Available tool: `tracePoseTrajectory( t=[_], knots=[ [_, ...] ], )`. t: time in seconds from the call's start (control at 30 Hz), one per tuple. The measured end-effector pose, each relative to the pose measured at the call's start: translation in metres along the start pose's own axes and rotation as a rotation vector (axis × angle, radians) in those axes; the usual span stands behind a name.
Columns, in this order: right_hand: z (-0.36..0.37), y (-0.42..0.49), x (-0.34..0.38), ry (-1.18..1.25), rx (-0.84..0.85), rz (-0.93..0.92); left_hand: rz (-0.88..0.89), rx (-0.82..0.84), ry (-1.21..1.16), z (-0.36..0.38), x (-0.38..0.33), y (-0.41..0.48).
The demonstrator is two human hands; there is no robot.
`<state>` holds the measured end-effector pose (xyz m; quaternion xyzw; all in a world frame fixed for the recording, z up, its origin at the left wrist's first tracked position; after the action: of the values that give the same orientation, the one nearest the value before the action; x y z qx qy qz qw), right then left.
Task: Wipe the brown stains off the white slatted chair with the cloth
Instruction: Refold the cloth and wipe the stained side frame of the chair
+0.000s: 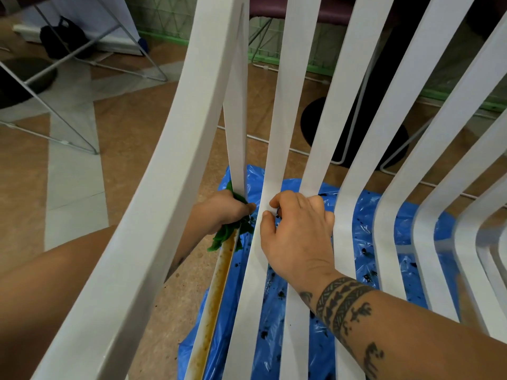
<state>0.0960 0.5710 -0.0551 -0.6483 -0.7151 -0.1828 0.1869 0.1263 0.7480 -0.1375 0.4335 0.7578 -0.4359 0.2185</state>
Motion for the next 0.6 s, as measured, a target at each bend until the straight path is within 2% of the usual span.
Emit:
tracePoseTrajectory(
  t=[0.17, 0.37, 0.6],
  knots=[
    [-0.001, 0.000, 0.002, 0.014, -0.002, 0.000, 0.012, -0.135, 0.048, 0.011, 0.005, -0.003],
    [-0.001, 0.001, 0.000, 0.025, -0.006, 0.000, -0.073, -0.018, -0.100, 0.012, 0.008, -0.006],
    [-0.002, 0.001, 0.000, 0.036, 0.018, 0.009, -0.046, 0.047, -0.015, 0.011, 0.015, -0.025]
  ],
)
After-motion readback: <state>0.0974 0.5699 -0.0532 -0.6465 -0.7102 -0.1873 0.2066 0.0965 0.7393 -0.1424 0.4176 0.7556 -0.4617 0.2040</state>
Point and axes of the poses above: each hand's wrist, its own y-axis towards the middle knuckle, its own z-axis out of the palm, x = y × z, the point moved 4 cm from there along y, towards the middle knuckle, and after that the axes turned 13 degrees about z, right-handed, at the moved point
